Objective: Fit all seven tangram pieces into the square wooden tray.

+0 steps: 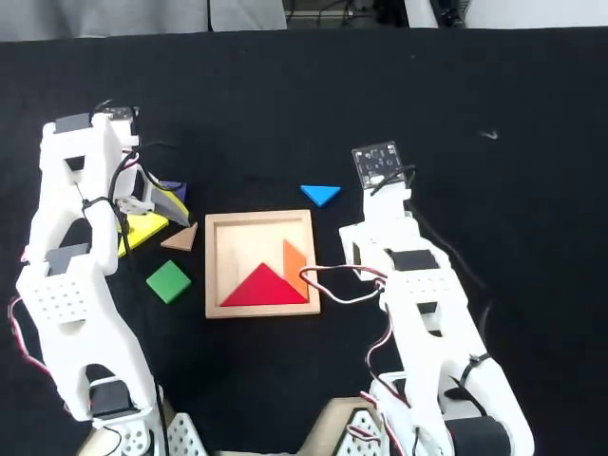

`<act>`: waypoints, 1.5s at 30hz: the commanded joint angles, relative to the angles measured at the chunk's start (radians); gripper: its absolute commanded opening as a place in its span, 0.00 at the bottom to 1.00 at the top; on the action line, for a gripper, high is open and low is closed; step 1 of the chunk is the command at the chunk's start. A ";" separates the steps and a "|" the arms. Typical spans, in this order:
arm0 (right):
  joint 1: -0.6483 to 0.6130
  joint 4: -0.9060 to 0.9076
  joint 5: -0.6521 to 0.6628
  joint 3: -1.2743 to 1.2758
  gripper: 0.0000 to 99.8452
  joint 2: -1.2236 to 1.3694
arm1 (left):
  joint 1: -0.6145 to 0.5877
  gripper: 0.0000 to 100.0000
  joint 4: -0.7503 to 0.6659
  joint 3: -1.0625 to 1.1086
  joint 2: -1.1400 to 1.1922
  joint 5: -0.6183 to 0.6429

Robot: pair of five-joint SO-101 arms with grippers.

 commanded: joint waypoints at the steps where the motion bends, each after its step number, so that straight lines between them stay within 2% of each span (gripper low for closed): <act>1: -0.014 -0.025 0.000 -0.005 0.14 0.004 | 0.035 0.42 -0.037 -0.004 -0.031 -0.011; 6: -0.014 -0.025 0.000 -0.005 0.14 0.004 | 0.038 0.42 -0.110 -0.001 -0.031 -0.012; 14: -0.014 -0.025 0.000 -0.005 0.14 0.004 | 0.035 0.42 -0.123 0.010 0.003 -0.100; 21: -0.014 -0.025 0.000 -0.005 0.14 0.004 | -0.021 0.42 -0.114 -0.093 0.141 -0.103; 29: -0.014 -0.025 0.000 -0.005 0.14 0.004 | -0.058 0.42 0.064 -0.328 0.264 -0.169; 38: -0.014 -0.025 0.000 -0.005 0.14 0.004 | -0.064 0.42 0.144 -0.503 0.368 -0.164; 41: -0.014 -0.025 0.000 -0.005 0.14 0.004 | -0.054 0.42 0.232 -0.567 0.333 -0.129; 45: -0.014 -0.025 0.000 -0.007 0.14 0.004 | -0.041 0.42 0.229 -0.553 0.144 -0.080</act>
